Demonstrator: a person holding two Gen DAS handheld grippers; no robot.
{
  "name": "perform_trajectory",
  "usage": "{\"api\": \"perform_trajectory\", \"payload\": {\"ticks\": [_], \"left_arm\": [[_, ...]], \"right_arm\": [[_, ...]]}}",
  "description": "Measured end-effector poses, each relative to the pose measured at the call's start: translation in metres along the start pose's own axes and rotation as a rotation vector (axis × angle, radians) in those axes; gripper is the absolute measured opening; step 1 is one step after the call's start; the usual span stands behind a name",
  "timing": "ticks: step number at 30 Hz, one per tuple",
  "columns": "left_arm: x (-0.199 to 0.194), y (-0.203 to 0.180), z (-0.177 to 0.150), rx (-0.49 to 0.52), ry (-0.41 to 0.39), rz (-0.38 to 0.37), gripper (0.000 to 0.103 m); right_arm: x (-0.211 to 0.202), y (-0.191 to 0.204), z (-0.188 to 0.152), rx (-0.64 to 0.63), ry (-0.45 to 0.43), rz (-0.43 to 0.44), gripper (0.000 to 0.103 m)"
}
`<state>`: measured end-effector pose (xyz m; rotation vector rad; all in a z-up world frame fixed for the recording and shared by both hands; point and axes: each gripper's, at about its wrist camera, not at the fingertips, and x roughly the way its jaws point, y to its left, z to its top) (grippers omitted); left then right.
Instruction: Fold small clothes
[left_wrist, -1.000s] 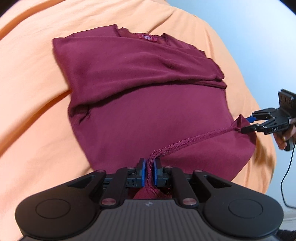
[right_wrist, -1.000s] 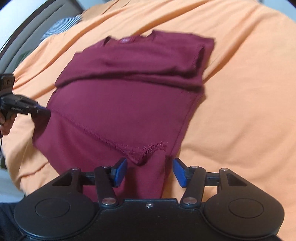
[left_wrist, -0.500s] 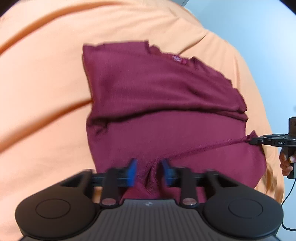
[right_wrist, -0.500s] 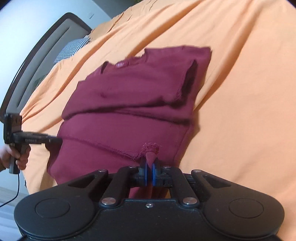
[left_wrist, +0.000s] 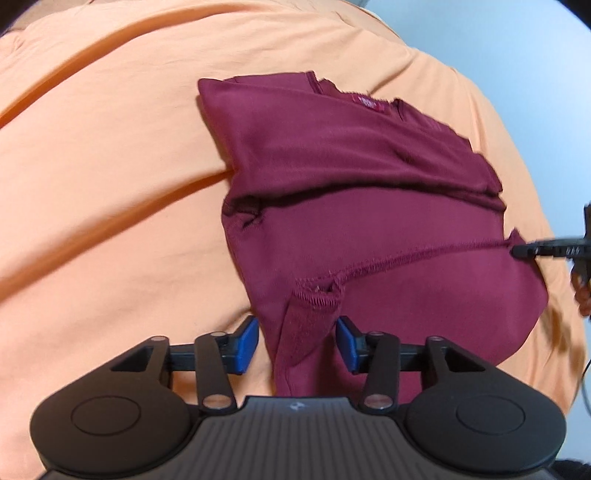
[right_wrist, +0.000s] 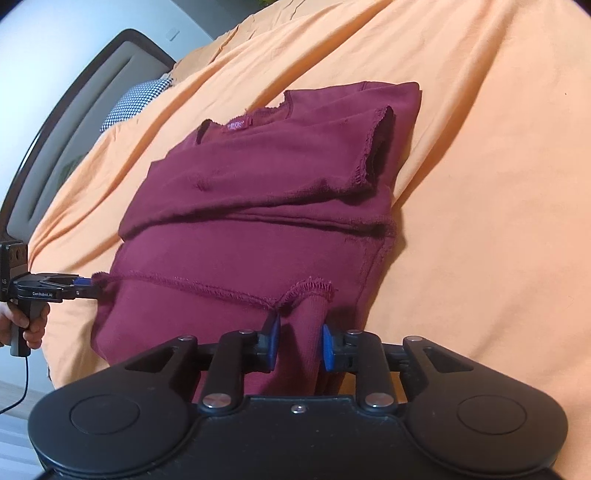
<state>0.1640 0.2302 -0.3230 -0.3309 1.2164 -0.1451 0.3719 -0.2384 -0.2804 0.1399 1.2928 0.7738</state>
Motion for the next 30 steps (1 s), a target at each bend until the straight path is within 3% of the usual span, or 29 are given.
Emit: {"api": "perform_trajectory", "payload": {"ticks": [9, 16, 19, 25, 30], "left_arm": [[0.0, -0.01, -0.004, 0.027, -0.031, 0.025, 0.022], [-0.002, -0.01, -0.004, 0.032, -0.035, 0.024, 0.021], [-0.003, -0.009, -0.004, 0.029, -0.038, 0.024, 0.021], [-0.003, -0.013, -0.004, 0.037, -0.036, 0.042, 0.021], [0.001, -0.016, -0.004, 0.042, -0.027, 0.053, 0.024]], "right_arm": [[0.002, 0.008, 0.0, -0.025, -0.003, -0.028, 0.026], [0.004, 0.012, -0.001, -0.047, 0.003, -0.047, 0.026], [0.002, 0.013, -0.002, -0.055, -0.003, -0.048, 0.02], [0.001, 0.015, -0.002, -0.061, -0.006, -0.055, 0.019], [0.003, 0.015, -0.002, -0.048, -0.001, -0.059, 0.029]]}}
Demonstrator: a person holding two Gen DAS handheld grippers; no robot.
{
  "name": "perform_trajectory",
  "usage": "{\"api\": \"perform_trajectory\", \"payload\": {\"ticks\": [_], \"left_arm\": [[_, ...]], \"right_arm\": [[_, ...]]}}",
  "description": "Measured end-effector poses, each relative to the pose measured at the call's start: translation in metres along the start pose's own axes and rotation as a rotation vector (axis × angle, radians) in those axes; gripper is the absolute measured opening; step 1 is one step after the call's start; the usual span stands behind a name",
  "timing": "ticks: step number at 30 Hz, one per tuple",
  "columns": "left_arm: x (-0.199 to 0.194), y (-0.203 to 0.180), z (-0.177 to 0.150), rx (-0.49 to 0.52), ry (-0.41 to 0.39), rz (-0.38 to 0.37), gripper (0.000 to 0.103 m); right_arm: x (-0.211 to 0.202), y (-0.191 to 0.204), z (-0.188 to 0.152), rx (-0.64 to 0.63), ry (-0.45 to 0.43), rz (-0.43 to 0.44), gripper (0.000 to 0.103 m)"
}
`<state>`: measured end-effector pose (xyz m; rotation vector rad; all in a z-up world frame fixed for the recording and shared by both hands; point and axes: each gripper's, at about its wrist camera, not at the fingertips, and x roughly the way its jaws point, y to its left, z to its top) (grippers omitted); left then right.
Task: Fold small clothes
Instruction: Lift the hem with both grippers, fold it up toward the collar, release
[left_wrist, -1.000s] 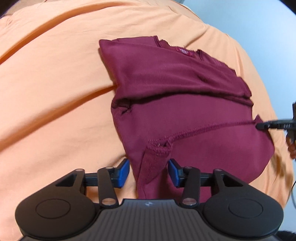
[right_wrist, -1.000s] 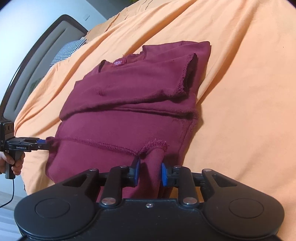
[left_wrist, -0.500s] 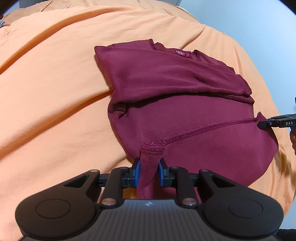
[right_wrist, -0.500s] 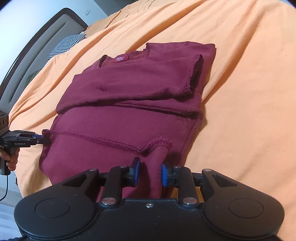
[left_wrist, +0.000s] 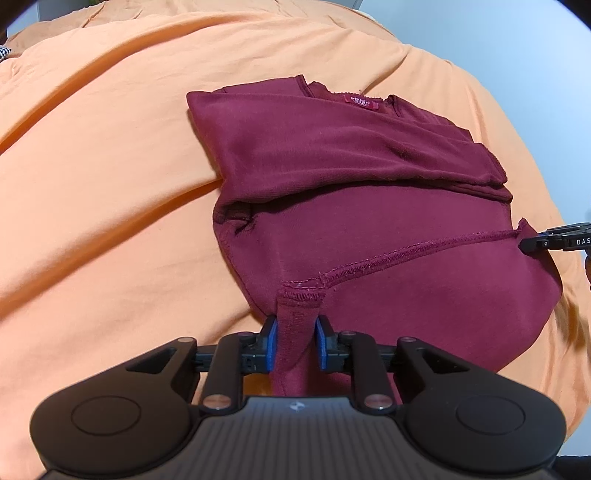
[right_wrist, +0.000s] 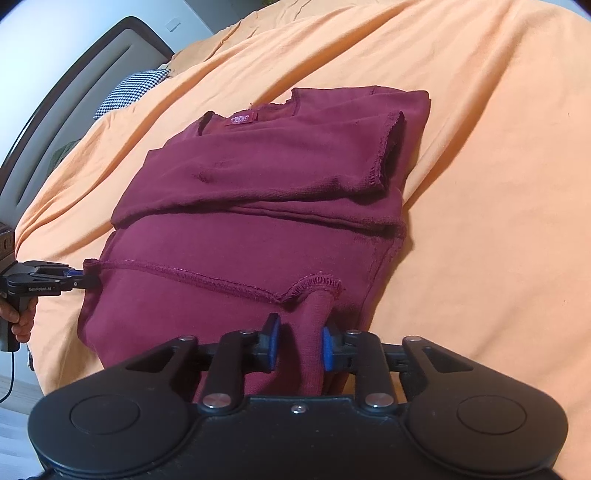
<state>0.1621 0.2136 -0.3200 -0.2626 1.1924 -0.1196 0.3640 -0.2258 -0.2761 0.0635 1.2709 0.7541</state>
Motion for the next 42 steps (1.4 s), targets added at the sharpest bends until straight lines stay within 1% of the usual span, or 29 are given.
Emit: {"api": "perform_trajectory", "payload": {"ticks": [2, 7, 8, 9, 10, 11, 14, 17, 19, 21, 23, 25, 29, 31, 33, 36, 38, 40, 42], "left_arm": [[0.002, -0.001, 0.0, 0.0, 0.003, 0.003, 0.026], [0.003, -0.001, -0.001, -0.006, -0.01, 0.004, 0.026], [0.001, -0.001, -0.002, -0.007, -0.018, 0.007, 0.022], [-0.001, -0.001, -0.002, -0.006, -0.027, 0.013, 0.017], [-0.003, -0.001, -0.003, -0.004, -0.038, 0.018, 0.014], [-0.008, -0.002, -0.004, -0.001, -0.054, 0.02, 0.011], [-0.026, -0.001, -0.011, -0.021, -0.126, 0.014, 0.008], [-0.046, -0.001, -0.019, -0.08, -0.197, -0.026, 0.008], [-0.054, -0.001, -0.021, -0.116, -0.228, -0.053, 0.007], [-0.059, 0.0, -0.015, -0.132, -0.251, -0.077, 0.007], [-0.065, 0.0, -0.004, -0.13, -0.284, -0.099, 0.006], [-0.071, 0.003, 0.014, -0.126, -0.326, -0.118, 0.006], [-0.072, 0.018, 0.06, -0.145, -0.395, -0.15, 0.006], [-0.059, 0.029, 0.083, -0.168, -0.394, -0.149, 0.006], [-0.042, 0.036, 0.104, -0.168, -0.375, -0.132, 0.006], [-0.025, 0.039, 0.132, -0.125, -0.356, -0.106, 0.006], [-0.017, 0.042, 0.152, -0.105, -0.361, -0.114, 0.006], [-0.006, 0.043, 0.169, -0.081, -0.357, -0.116, 0.006], [0.012, 0.048, 0.186, -0.064, -0.334, -0.095, 0.006]], "right_arm": [[0.003, 0.001, 0.0, -0.002, 0.009, -0.005, 0.03], [0.005, 0.004, -0.002, -0.009, 0.008, -0.009, 0.029], [0.005, 0.004, -0.002, -0.01, 0.005, -0.013, 0.023], [0.004, 0.004, -0.003, -0.01, -0.001, -0.011, 0.013], [0.002, 0.004, -0.003, -0.009, -0.006, -0.007, 0.011], [0.0, 0.004, -0.004, -0.008, -0.013, 0.0, 0.008], [-0.013, 0.004, -0.007, -0.009, -0.05, 0.036, 0.007], [-0.033, 0.002, -0.013, 0.011, -0.098, 0.086, 0.007], [-0.047, -0.002, -0.02, 0.039, -0.135, 0.116, 0.007], [-0.056, -0.006, -0.026, 0.075, -0.154, 0.127, 0.007], [-0.063, -0.008, -0.027, 0.081, -0.167, 0.137, 0.007], [-0.071, -0.006, -0.02, 0.075, -0.2, 0.155, 0.007], [-0.087, -0.007, 0.013, 0.071, -0.295, 0.195, 0.007], [-0.089, -0.01, 0.035, 0.064, -0.337, 0.202, 0.007], [-0.083, -0.013, 0.056, 0.049, -0.35, 0.198, 0.007], [-0.064, -0.019, 0.087, 0.044, -0.342, 0.176, 0.007], [-0.052, -0.026, 0.108, 0.057, -0.344, 0.171, 0.007], [-0.043, -0.031, 0.127, 0.061, -0.357, 0.165, 0.007], [-0.032, -0.037, 0.146, 0.075, -0.371, 0.17, 0.007]]}}
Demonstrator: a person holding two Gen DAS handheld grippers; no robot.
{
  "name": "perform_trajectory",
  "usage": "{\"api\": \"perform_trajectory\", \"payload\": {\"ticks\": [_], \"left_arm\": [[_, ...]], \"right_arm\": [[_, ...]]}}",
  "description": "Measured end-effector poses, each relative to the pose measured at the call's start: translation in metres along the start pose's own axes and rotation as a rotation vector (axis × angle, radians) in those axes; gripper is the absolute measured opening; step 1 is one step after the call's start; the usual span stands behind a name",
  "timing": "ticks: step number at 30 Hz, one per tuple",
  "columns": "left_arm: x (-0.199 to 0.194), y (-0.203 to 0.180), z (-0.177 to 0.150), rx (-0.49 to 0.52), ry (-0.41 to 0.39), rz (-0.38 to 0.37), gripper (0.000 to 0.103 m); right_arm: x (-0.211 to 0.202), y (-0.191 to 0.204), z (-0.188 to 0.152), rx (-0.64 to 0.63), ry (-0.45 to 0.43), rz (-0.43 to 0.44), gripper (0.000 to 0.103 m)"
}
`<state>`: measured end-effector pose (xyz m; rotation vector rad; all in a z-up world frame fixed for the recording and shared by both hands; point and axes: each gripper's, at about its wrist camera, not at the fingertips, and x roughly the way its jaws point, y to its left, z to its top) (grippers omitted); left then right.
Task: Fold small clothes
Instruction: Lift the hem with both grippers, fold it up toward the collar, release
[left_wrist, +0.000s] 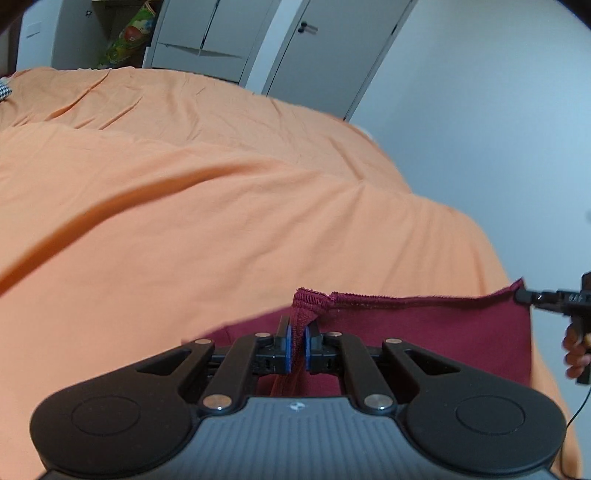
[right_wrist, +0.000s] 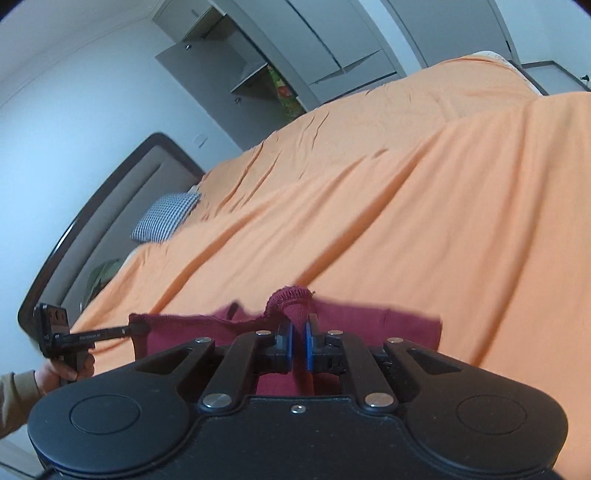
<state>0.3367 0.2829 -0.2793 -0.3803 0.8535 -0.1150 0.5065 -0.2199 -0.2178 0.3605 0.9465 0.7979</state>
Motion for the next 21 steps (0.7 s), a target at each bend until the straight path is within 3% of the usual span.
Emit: {"api": "perform_trajectory", "payload": {"ticks": [3, 7, 13, 18, 21], "left_arm": [[0.038, 0.014, 0.005, 0.006, 0.042, 0.042, 0.006], [0.074, 0.028, -0.003, -0.021, 0.085, 0.075, 0.006], [0.095, 0.032, -0.01, -0.05, 0.119, 0.099, 0.007], [0.093, 0.031, 0.003, -0.058, 0.063, 0.085, 0.007], [0.107, 0.029, 0.002, -0.05, 0.123, 0.128, 0.007]], "right_arm": [[0.026, -0.018, 0.017, 0.03, 0.001, -0.012, 0.007], [0.071, -0.047, 0.02, 0.049, 0.06, -0.105, 0.007], [0.106, -0.065, 0.006, 0.075, 0.099, -0.204, 0.007], [0.115, -0.065, 0.005, 0.096, 0.078, -0.202, 0.006], [0.123, -0.059, 0.015, 0.062, 0.077, -0.243, 0.006]]}}
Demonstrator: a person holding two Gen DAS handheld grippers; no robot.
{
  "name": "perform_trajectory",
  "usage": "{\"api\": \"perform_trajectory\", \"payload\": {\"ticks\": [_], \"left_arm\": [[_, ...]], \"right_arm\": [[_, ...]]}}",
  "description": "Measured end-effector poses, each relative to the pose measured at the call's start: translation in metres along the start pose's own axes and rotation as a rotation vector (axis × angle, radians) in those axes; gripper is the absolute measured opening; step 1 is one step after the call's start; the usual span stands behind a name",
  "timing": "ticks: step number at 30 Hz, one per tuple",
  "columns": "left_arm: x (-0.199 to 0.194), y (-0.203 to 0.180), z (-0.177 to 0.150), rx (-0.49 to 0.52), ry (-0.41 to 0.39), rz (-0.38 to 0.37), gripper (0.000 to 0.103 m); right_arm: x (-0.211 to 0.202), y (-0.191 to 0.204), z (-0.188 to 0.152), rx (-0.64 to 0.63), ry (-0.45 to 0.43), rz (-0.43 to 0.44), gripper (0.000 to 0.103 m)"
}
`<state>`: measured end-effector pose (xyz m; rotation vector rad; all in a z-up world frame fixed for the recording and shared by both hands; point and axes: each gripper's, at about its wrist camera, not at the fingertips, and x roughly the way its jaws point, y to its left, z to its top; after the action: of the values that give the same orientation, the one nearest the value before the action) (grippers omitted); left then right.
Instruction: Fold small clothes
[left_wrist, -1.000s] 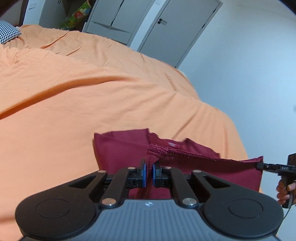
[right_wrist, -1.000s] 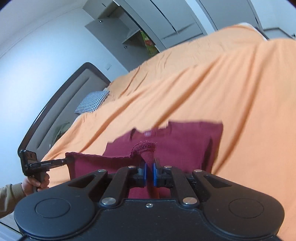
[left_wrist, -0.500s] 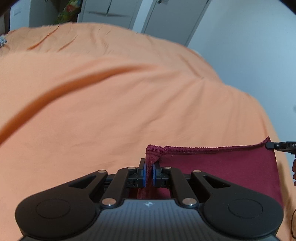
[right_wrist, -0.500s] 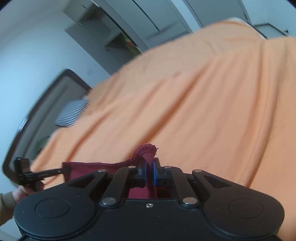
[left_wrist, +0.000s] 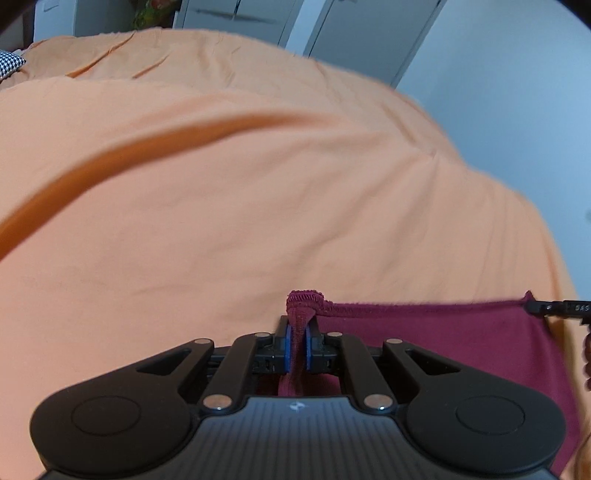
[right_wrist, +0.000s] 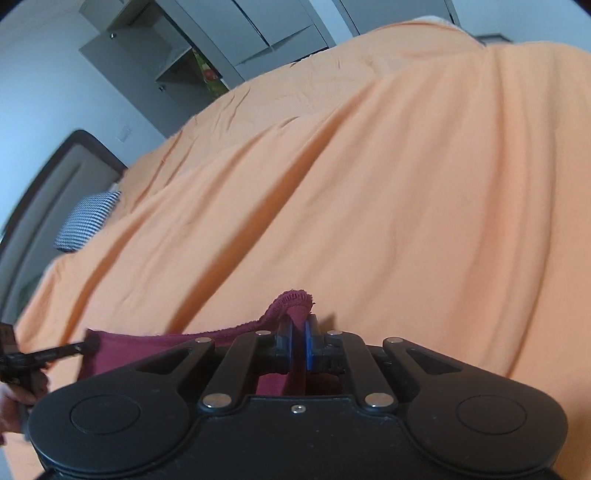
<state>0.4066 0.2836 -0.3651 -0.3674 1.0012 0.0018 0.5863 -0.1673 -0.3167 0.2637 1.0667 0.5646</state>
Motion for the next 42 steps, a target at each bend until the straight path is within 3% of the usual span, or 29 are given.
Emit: {"api": "perform_trajectory", "payload": {"ticks": [4, 6, 8, 9, 13, 16, 19, 23, 28, 29, 30, 31, 32, 33, 35, 37, 39, 42], "left_arm": [[0.001, -0.008, -0.001, 0.001, 0.005, 0.026, 0.01], [-0.007, -0.003, 0.002, -0.037, -0.018, 0.027, 0.029], [-0.018, 0.001, 0.0, -0.067, -0.048, 0.043, 0.047], [-0.026, 0.003, 0.0, -0.07, -0.066, 0.052, 0.05], [-0.066, 0.011, -0.017, -0.091, -0.106, 0.068, 0.05], [-0.104, 0.009, -0.051, -0.084, -0.123, 0.033, 0.052], [-0.131, 0.004, -0.093, -0.086, -0.097, -0.012, 0.052], [-0.146, 0.0, -0.138, -0.119, -0.031, -0.055, 0.06], [-0.138, -0.004, -0.156, -0.143, 0.011, -0.105, 0.058], [-0.135, -0.004, -0.16, -0.144, 0.027, -0.12, 0.046], [-0.13, -0.004, -0.161, -0.142, 0.045, -0.132, 0.024], [-0.127, -0.004, -0.163, -0.14, 0.06, -0.132, 0.018], [-0.124, -0.004, -0.164, -0.14, 0.066, -0.126, 0.017], [-0.124, -0.005, -0.163, -0.14, 0.064, -0.133, 0.008], [-0.129, -0.006, -0.162, -0.13, 0.053, -0.131, 0.006], [-0.126, -0.005, -0.165, -0.103, 0.086, -0.082, 0.005], [-0.114, -0.001, -0.171, -0.102, 0.139, -0.044, 0.005], [-0.119, -0.004, -0.169, -0.104, 0.116, -0.047, 0.007]], "right_arm": [[0.012, 0.001, -0.011, -0.028, 0.072, -0.068, 0.009], [0.004, -0.001, -0.012, 0.019, 0.042, -0.053, 0.023], [-0.009, -0.005, -0.012, 0.033, 0.003, -0.052, 0.025], [-0.016, -0.006, -0.013, 0.043, -0.015, -0.045, 0.025], [-0.064, -0.015, -0.03, 0.069, -0.061, -0.007, 0.025], [-0.102, -0.013, -0.054, 0.064, -0.053, 0.032, 0.029], [-0.131, -0.009, -0.09, 0.072, -0.005, 0.084, 0.031], [-0.15, -0.007, -0.136, 0.099, 0.077, 0.106, 0.031], [-0.152, -0.004, -0.165, 0.148, 0.122, 0.136, 0.032], [-0.151, -0.001, -0.168, 0.145, 0.124, 0.143, 0.032], [-0.149, 0.001, -0.168, 0.141, 0.132, 0.146, 0.031], [-0.145, 0.001, -0.167, 0.136, 0.147, 0.141, 0.031], [-0.141, 0.001, -0.168, 0.135, 0.164, 0.127, 0.02], [-0.139, 0.001, -0.169, 0.131, 0.173, 0.117, 0.009], [-0.143, 0.002, -0.169, 0.112, 0.167, 0.131, 0.008], [-0.151, 0.004, -0.166, 0.094, 0.157, 0.168, 0.007], [-0.152, 0.005, -0.163, 0.049, 0.176, 0.096, 0.006], [-0.142, 0.001, -0.171, 0.015, 0.248, -0.006, 0.007]]}}
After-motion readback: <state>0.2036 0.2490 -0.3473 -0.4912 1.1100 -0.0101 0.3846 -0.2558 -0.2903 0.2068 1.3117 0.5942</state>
